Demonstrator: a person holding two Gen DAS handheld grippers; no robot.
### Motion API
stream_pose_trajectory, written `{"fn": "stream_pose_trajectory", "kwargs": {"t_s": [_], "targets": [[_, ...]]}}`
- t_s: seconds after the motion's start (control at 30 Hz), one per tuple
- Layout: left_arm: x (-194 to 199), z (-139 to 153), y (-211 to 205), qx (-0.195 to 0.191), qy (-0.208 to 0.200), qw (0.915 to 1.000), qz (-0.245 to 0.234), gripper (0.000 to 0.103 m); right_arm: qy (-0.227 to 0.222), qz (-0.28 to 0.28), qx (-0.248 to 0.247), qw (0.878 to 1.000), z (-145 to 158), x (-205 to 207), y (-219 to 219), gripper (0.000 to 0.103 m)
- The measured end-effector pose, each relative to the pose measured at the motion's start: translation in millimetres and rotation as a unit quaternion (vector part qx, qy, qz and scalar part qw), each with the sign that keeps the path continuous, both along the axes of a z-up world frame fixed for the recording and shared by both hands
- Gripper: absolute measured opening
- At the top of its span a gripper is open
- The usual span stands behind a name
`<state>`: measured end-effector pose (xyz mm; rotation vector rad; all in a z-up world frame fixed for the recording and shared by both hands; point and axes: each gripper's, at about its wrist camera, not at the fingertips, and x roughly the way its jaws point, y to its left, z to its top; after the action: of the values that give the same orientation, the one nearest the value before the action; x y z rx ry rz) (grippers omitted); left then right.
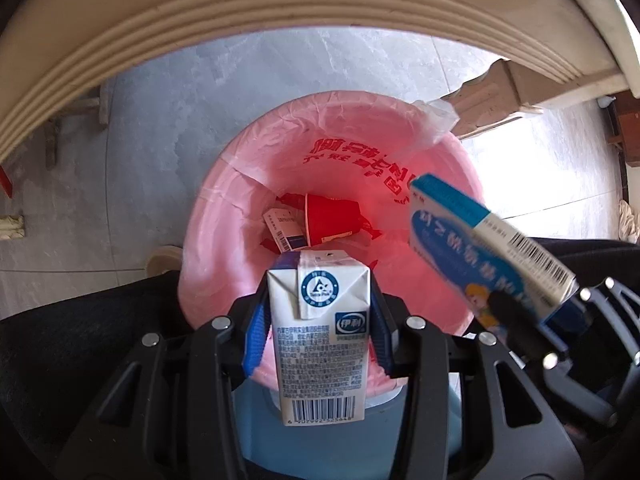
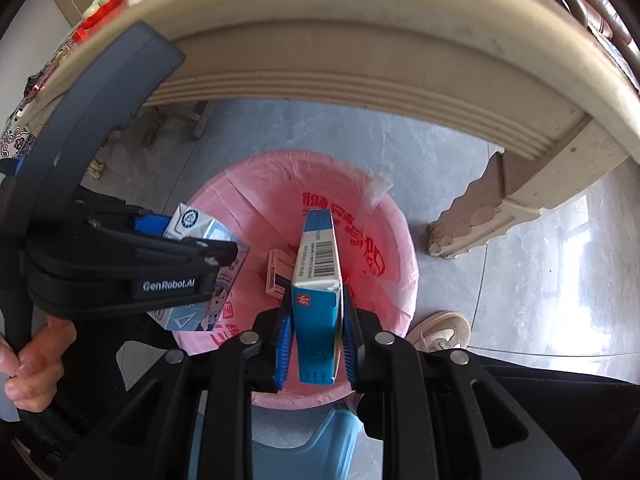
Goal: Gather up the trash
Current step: 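Lower both tools over the pink bin and open them to drop carton and box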
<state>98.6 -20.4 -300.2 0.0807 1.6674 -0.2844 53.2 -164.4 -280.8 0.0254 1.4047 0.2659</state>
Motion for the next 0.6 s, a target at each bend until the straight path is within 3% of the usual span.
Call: {"fn": "stream_pose_trajectory", "kwargs": {"t_s": [0.33,0.6], "targets": [[3.6,-37.0,-2.7,0.013,0.047,0.9988,0.006,0.043,0.044,0.008,0.012,0.999,-39.8,10.1,5.0,0.021],[4.6,-47.1,-5.5,0.026,0.056,0.9981,0.0,0.043,0.06,0.017,0.018,0.998,-51.7,15.7,11.9,0.022]]}}
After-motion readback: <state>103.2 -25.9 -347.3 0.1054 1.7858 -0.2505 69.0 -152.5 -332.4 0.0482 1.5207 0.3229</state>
